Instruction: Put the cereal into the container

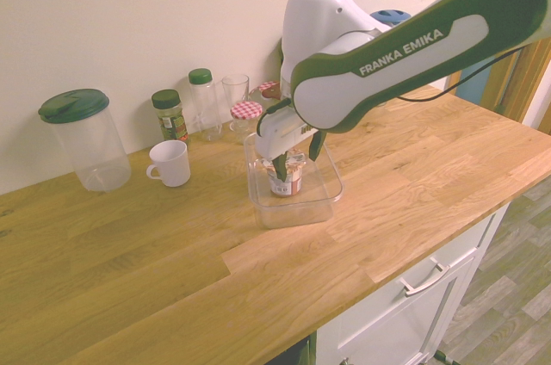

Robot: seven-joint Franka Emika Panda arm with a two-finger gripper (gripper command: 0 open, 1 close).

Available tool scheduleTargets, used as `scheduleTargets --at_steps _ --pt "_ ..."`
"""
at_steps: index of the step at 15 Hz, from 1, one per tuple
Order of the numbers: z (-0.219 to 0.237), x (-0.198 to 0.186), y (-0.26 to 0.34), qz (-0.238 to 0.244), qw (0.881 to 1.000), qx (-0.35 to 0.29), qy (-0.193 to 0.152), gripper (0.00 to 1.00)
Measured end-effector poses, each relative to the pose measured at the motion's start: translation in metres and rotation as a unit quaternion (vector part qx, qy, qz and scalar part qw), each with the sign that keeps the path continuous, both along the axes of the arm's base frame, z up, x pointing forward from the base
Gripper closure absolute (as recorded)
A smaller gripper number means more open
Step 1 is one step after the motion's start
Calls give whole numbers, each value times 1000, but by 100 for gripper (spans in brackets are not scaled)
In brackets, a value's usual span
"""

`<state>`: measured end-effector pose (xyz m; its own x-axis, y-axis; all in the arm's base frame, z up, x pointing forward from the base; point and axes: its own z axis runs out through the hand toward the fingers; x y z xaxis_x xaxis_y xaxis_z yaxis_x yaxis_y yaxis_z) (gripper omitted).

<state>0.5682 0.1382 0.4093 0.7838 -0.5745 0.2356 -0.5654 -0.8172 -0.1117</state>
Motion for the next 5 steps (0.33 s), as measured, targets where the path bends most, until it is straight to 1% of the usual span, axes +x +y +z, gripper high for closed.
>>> scheduleTargets --at_steps 2,4,5 --pt "10 -21 2 11 999 -8 -52 0" --pt "21 -51 4 18 996 -9 -88 0" --pt "27 -66 3 22 995 -7 -100 0"
